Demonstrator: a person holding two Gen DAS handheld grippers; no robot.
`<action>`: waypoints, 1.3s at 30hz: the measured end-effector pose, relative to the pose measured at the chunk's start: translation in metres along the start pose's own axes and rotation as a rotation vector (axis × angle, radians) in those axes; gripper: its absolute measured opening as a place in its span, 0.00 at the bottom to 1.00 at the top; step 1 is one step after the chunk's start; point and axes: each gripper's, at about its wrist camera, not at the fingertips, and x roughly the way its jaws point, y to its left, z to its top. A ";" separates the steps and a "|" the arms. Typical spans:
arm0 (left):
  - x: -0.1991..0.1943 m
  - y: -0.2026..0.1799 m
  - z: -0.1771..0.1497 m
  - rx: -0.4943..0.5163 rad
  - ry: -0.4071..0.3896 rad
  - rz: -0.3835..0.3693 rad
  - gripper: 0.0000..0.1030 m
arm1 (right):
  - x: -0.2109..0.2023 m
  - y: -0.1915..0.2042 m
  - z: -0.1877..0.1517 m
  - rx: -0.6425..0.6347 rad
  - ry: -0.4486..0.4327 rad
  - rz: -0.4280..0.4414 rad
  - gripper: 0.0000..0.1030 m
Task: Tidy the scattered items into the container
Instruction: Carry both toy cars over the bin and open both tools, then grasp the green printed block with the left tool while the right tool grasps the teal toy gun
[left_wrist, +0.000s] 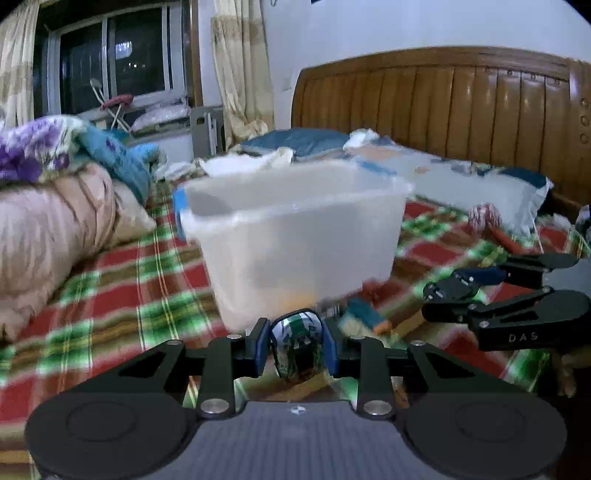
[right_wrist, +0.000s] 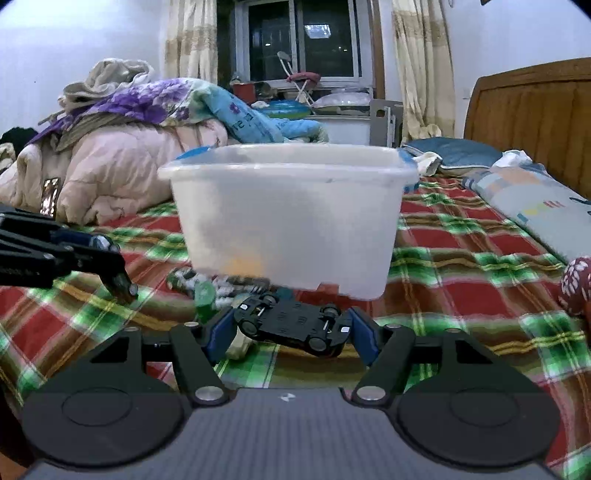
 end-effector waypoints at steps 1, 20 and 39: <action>-0.001 0.000 0.009 -0.003 -0.015 -0.004 0.33 | -0.001 -0.002 0.005 0.005 -0.008 -0.002 0.67; 0.090 0.023 0.122 -0.047 -0.035 0.040 0.33 | 0.067 -0.031 0.118 0.046 -0.154 0.032 0.67; 0.047 0.030 0.061 -0.113 -0.053 0.032 0.72 | 0.028 -0.032 0.091 0.044 -0.125 0.040 0.79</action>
